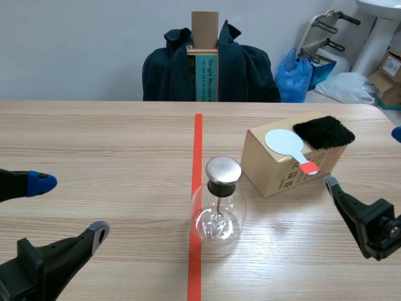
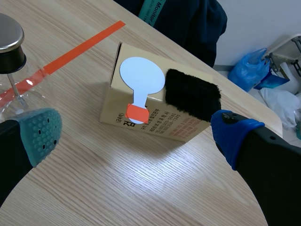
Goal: Do the electroscope experiment.
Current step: 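Pick up the white charging plate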
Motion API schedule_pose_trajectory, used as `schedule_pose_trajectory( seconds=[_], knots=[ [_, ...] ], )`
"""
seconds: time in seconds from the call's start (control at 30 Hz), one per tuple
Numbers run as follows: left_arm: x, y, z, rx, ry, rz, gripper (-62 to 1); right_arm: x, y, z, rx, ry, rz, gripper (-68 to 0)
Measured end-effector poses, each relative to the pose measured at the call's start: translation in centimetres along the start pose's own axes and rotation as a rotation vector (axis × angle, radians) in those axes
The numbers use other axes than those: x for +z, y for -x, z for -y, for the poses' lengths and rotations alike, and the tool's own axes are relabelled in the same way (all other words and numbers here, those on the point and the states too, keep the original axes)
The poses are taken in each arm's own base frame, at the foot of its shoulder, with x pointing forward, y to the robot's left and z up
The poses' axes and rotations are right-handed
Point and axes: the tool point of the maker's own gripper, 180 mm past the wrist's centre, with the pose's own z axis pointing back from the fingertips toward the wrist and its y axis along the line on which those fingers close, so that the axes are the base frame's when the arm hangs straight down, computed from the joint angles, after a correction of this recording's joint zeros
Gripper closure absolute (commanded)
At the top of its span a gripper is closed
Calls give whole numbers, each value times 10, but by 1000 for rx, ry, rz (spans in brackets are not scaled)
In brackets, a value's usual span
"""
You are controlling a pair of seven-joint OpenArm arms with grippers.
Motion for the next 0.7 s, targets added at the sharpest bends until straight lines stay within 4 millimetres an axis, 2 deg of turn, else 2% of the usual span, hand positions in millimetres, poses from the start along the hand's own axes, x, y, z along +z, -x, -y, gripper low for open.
schedule_pose_trajectory(
  seconds=[0.17, 0.33, 0.53, 0.7],
  knots=[
    [0, 0, 0, 0, 0, 0, -623, 0, 11, -7, 209, -45, -58, -679],
    [0, 0, 0, 0, 0, 0, -623, 4, 32, -16, 585, -136, -149, -679],
    [0, 0, 1, -1, 9, 1, -623, 9, 43, 2, 926, -61, -177, -679],
    [0, 0, 1, -2, 8, 1, -623, 12, 62, 4, 1083, -52, -102, -679]
  ],
)
